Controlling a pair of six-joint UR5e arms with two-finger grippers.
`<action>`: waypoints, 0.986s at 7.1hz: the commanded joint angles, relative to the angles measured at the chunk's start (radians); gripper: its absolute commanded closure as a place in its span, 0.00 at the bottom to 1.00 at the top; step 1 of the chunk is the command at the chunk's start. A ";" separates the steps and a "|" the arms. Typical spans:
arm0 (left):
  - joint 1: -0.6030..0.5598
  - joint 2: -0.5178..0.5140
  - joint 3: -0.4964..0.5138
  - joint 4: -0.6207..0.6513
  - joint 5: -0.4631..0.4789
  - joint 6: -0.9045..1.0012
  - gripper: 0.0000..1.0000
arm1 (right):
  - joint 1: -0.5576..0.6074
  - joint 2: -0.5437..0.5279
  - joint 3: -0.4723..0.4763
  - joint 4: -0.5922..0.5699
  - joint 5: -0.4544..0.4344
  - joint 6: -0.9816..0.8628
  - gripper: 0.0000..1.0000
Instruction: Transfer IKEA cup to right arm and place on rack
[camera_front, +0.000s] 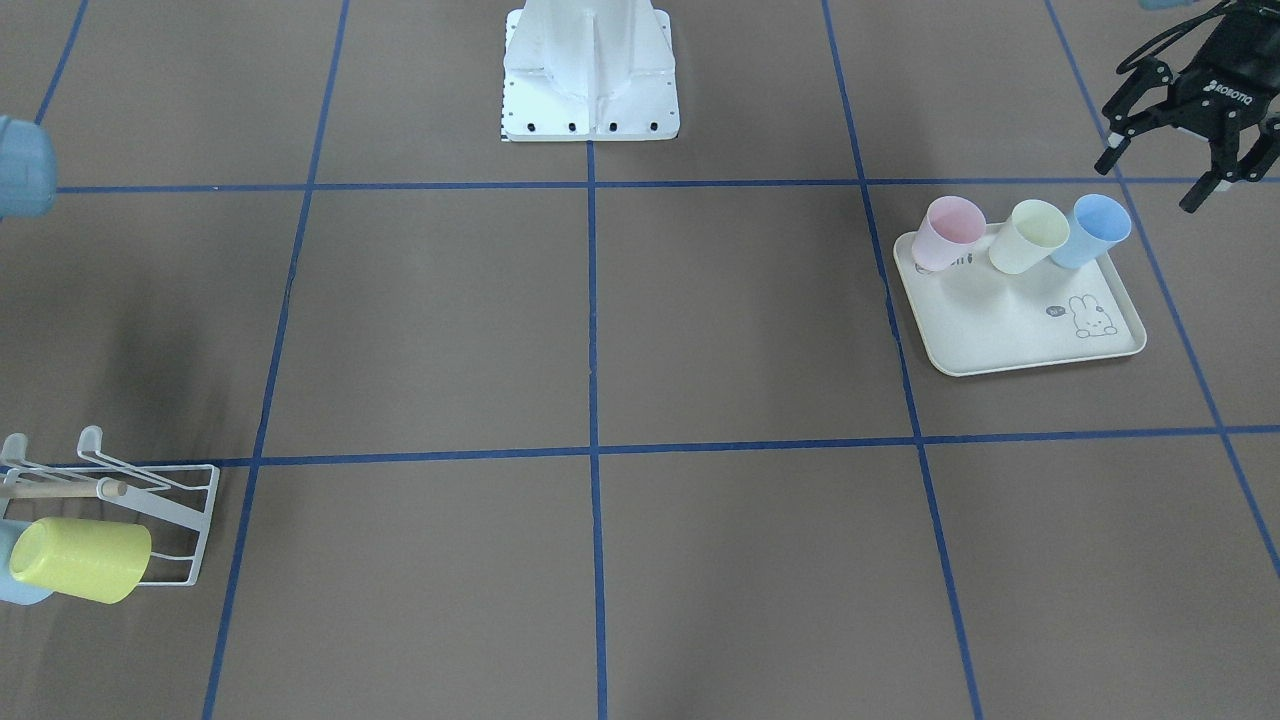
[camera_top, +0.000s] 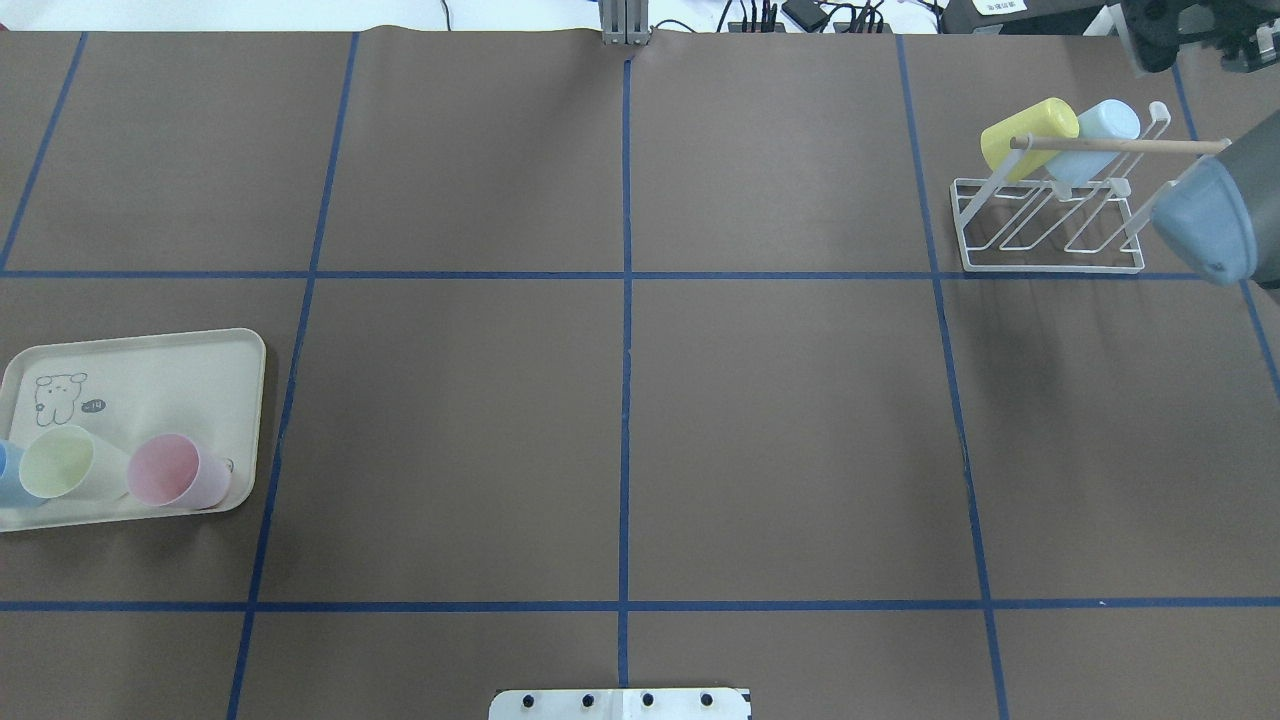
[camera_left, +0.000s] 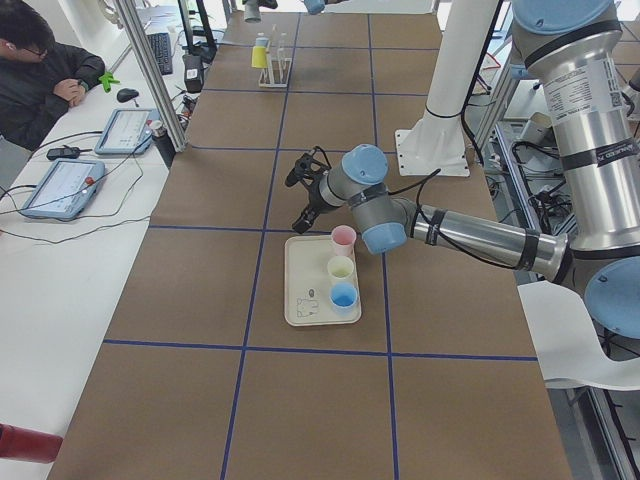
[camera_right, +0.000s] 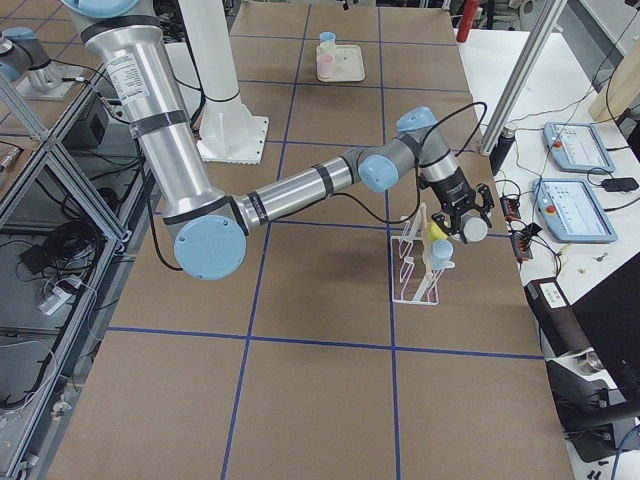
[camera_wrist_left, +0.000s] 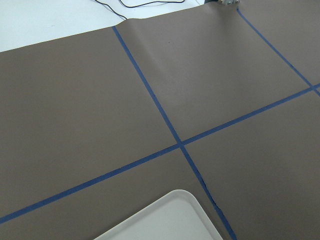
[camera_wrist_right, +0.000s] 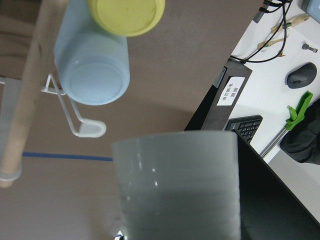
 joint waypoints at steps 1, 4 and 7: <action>0.000 0.002 0.000 -0.002 0.000 -0.002 0.00 | 0.014 0.025 -0.113 0.084 -0.005 -0.167 1.00; 0.000 0.002 0.002 -0.002 0.000 -0.002 0.00 | 0.006 -0.004 -0.112 0.085 -0.072 -0.212 1.00; 0.002 0.000 0.005 -0.002 0.000 -0.002 0.00 | -0.030 -0.013 -0.112 0.087 -0.133 -0.204 1.00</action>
